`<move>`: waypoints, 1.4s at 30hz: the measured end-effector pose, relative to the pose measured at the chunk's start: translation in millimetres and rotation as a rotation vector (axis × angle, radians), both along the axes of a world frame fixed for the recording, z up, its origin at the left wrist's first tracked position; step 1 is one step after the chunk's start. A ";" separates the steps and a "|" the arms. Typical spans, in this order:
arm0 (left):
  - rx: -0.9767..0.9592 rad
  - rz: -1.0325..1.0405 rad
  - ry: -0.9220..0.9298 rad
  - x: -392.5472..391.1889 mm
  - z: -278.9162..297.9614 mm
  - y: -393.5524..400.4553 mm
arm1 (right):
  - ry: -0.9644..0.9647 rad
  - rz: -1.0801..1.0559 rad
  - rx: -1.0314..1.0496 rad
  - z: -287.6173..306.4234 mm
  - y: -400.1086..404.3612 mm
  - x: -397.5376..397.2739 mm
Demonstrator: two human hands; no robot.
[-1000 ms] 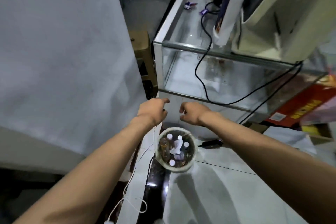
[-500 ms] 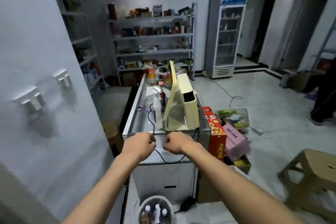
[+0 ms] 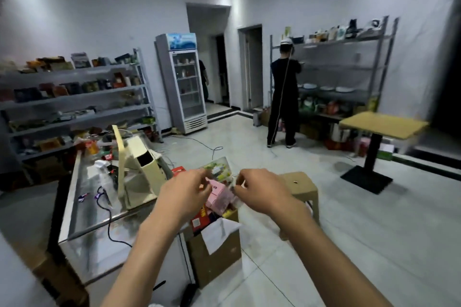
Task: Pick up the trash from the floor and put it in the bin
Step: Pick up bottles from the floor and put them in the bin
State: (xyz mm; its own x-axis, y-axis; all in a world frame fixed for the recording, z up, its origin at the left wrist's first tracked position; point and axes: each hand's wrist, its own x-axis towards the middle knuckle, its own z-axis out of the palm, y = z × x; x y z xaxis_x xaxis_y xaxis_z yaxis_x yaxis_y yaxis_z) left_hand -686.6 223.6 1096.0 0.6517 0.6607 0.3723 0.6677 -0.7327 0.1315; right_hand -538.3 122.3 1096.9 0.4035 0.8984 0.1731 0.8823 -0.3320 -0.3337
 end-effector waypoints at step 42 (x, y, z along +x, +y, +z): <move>-0.325 -0.538 0.365 473.3 -441.2 -92.8 | 0.545 -0.688 -0.448 -429.5 -145.5 399.0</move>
State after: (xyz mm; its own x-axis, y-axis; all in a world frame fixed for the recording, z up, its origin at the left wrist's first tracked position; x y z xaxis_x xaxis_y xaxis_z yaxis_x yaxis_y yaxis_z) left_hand -213.3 130.9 654.8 0.9627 0.2545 -0.0915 0.2692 -0.9336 0.2364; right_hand -139.3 -23.3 667.3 0.7865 0.3751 -0.4906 0.2125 -0.9102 -0.3554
